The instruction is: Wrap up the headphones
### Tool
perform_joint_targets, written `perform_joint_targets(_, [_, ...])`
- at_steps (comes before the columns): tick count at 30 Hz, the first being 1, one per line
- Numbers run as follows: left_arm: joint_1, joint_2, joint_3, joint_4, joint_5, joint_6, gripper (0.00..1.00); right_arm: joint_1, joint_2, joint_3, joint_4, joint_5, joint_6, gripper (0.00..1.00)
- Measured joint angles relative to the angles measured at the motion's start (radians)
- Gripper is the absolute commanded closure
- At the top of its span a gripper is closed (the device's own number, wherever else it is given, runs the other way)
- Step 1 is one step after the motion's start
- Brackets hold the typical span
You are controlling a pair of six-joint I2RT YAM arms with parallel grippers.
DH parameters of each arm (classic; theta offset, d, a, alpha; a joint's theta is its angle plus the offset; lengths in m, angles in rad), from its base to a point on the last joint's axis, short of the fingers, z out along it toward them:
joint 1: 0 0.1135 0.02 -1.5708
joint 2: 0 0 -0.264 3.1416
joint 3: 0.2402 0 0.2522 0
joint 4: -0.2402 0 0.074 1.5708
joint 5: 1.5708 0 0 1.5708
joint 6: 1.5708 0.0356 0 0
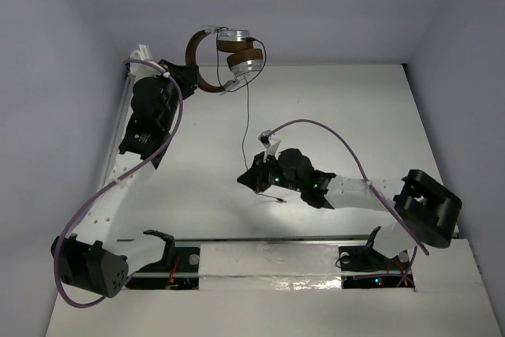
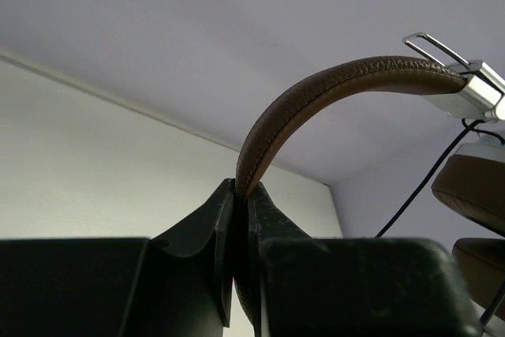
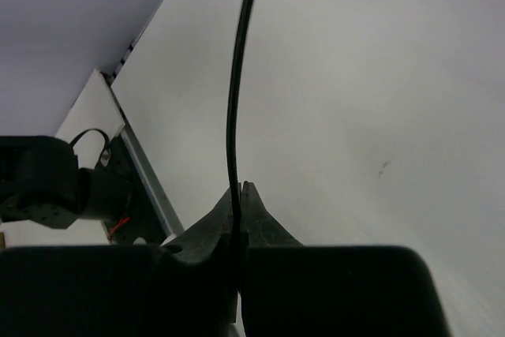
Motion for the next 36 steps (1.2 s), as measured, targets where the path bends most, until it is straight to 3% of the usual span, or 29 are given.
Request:
perform_joint_targets(10, [-0.011, 0.112, -0.186, 0.016, -0.265, 0.018, 1.00, 0.159, -0.098, 0.193, -0.474, 0.196, -0.065, 1.00])
perform_joint_targets(20, [-0.155, 0.201, -0.262, 0.084, -0.407, 0.101, 1.00, 0.259, -0.105, 0.491, -0.899, 0.415, -0.159, 1.00])
perform_joint_targets(31, [-0.280, 0.239, -0.414, 0.188, -0.291, 0.257, 1.00, 0.256, -0.109, 0.660, -1.091, 0.678, -0.331, 1.00])
perform_joint_targets(36, [-0.311, 0.229, -0.455, 0.203, -0.218, 0.297, 1.00, 0.220, -0.109, 0.669, -1.114, 0.711, -0.372, 1.00])
